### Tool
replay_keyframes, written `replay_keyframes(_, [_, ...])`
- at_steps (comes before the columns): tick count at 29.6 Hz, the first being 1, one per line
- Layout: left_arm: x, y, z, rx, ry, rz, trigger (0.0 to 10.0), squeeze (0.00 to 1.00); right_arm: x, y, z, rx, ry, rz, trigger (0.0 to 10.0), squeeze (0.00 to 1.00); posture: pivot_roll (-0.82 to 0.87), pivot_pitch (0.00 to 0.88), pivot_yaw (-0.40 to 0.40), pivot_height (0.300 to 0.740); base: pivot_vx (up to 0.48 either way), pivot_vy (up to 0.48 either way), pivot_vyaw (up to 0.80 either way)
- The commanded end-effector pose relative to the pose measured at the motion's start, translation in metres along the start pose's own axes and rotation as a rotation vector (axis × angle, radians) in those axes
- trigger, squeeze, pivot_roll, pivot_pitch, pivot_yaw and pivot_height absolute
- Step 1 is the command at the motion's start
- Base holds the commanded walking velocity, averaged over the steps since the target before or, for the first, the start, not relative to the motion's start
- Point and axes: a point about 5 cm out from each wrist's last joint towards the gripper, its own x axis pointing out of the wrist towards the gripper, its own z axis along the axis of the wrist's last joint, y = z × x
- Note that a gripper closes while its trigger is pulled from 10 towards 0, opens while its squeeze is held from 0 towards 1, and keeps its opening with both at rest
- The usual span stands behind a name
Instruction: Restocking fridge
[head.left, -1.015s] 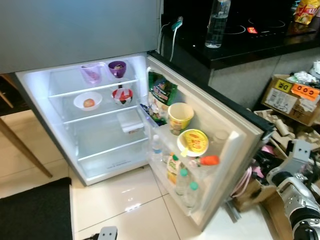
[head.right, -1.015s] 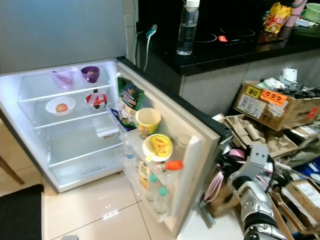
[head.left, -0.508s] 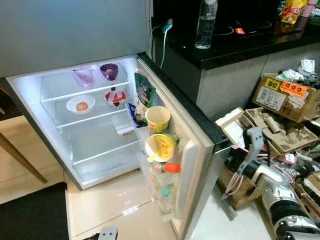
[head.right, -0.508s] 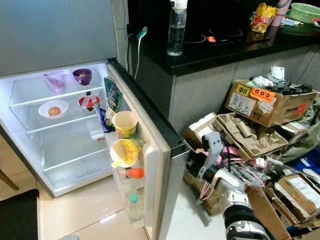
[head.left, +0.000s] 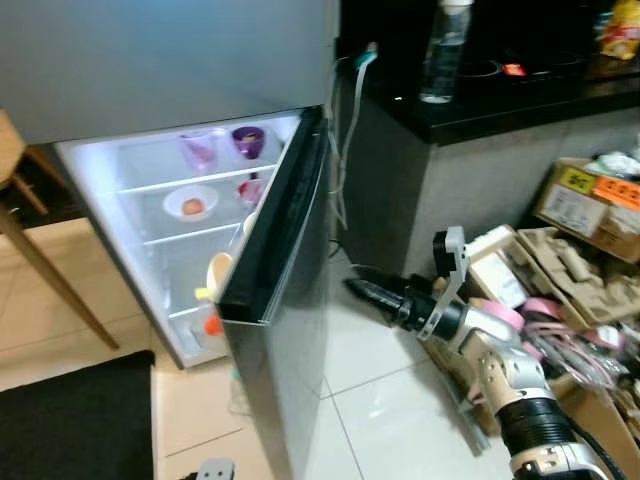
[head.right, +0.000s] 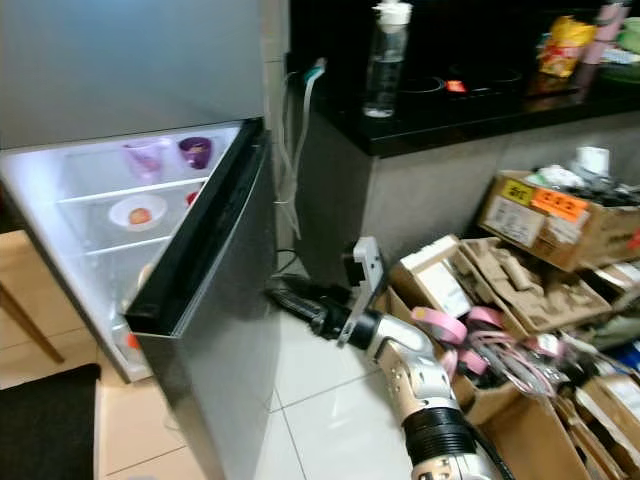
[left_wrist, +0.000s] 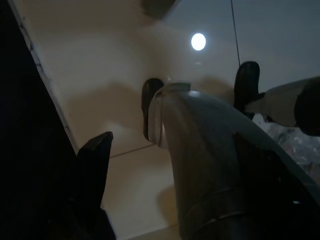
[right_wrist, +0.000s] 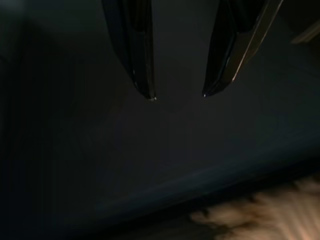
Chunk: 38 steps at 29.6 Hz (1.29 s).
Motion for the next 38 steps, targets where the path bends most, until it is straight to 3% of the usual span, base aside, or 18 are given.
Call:
replay_keyframes(1, [0.000, 0.000, -0.001, 0.005, 0.010, 0.004, 10.0, 0.00, -0.009, -0.008, -0.001, -0.019, 0.014, -0.077, 10.0, 0.00, -0.09, 0.000, -0.015, 0.740, 0.000, 0.000, 0.00])
replay_keyframes(8, [0.000, 0.000, -0.003, 0.004, 0.017, 0.004, 10.0, 0.00, -0.020, -0.011, -0.013, -0.003, 0.123, -0.132, 10.0, 0.00, -0.09, 0.000, -0.016, 0.740, 0.000, 0.000, 0.50])
replay_keyframes(13, [0.000, 0.000, -0.003, 0.003, 0.016, 0.006, 10.0, 0.00, -0.037, -0.029, -0.044, -0.035, 0.280, -0.285, 10.0, 0.00, -0.09, 0.000, -0.017, 0.740, 0.000, 0.000, 0.72])
replay_keyframes(17, [0.000, 0.000, -0.003, 0.007, 0.013, 0.007, 10.0, 0.00, -0.077, -0.046, -0.073, -0.018, 0.430, -0.492, 10.0, 0.00, -0.09, 0.000, -0.015, 0.740, 0.000, 0.000, 0.72])
replay_keyframes(22, [0.000, 0.000, -0.002, 0.008, 0.012, 0.008, 10.0, 0.00, -0.091, -0.048, -0.080, -0.001, 0.459, -0.542, 10.0, 0.00, -0.09, 0.000, -0.015, 0.740, 0.000, 0.000, 0.72])
replay_keyframes(23, [0.000, 0.000, -0.002, 0.009, 0.012, 0.009, 10.0, 0.00, -0.098, -0.050, -0.084, 0.006, 0.483, -0.578, 10.0, 0.00, -0.09, 0.000, -0.014, 0.740, 0.000, 0.000, 0.72])
replay_keyframes(24, [0.000, 0.000, -0.002, 0.012, 0.011, 0.012, 10.0, 0.00, -0.118, -0.051, -0.097, 0.023, 0.549, -0.661, 10.0, 0.00, -0.09, 0.000, -0.014, 0.740, 0.000, 0.000, 0.73])
replay_keyframes(29, [0.000, 0.000, -0.001, 0.010, 0.005, 0.018, 10.0, 0.00, -0.142, -0.048, -0.115, 0.037, 0.650, -0.753, 10.0, 0.00, -0.09, 0.000, -0.016, 0.740, 0.000, 0.000, 0.72])
replay_keyframes(33, [0.000, 0.000, 0.000, 0.012, 0.004, 0.020, 10.0, 0.00, -0.171, -0.035, -0.140, 0.061, 0.777, -0.824, 10.0, 0.00, -0.09, 0.000, -0.013, 0.740, 0.000, 0.000, 0.72])
replay_keyframes(38, [0.001, 0.000, 0.002, 0.013, 0.000, 0.020, 10.0, 0.00, -0.187, -0.020, -0.158, 0.062, 0.873, -0.826, 10.0, 0.00, -0.10, 0.000, -0.012, 0.740, 0.000, 0.000, 0.72])
